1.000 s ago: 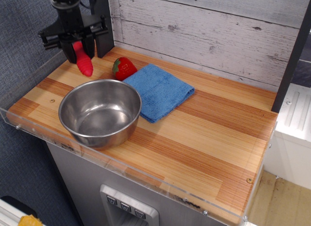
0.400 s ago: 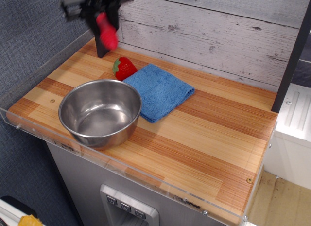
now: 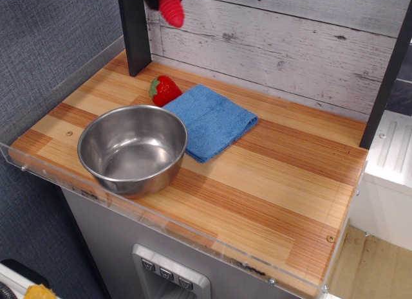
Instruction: Move red spoon to lower right corner.
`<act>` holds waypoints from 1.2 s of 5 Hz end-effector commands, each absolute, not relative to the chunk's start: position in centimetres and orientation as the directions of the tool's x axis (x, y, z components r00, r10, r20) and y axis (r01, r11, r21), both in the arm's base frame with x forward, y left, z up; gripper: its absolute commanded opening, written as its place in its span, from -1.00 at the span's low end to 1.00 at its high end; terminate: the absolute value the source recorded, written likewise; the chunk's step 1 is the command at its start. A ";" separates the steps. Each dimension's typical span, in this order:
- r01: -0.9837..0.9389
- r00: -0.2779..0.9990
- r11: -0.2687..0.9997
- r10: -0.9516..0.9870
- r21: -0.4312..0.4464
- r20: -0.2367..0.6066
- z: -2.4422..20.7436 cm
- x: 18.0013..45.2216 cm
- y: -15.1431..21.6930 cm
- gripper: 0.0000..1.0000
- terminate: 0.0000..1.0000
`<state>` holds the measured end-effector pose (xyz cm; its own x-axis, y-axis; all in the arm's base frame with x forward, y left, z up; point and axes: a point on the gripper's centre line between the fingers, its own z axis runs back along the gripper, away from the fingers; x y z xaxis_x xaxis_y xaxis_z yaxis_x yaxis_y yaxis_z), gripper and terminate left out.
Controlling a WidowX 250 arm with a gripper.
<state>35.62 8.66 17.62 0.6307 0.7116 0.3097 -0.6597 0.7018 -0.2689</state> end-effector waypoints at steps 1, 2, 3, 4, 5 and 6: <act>-0.594 0.688 0.757 0.654 -0.272 0.314 18.9 33.6 5.3 -1.00 -1.00; -0.569 0.726 0.782 0.623 -0.254 0.291 18.3 32.6 3.7 -1.00 -1.00; -0.547 0.758 0.803 0.595 -0.238 0.267 17.1 31.2 2.1 -1.00 -1.00; -0.516 0.792 0.828 0.558 -0.219 0.246 16.3 29.9 0.3 -1.00 -1.00; -0.483 0.821 0.851 0.522 -0.207 0.229 15.5 28.9 -1.2 -1.00 -1.00; -0.428 0.861 0.882 0.464 -0.197 0.208 14.3 27.9 -3.0 -1.00 -1.00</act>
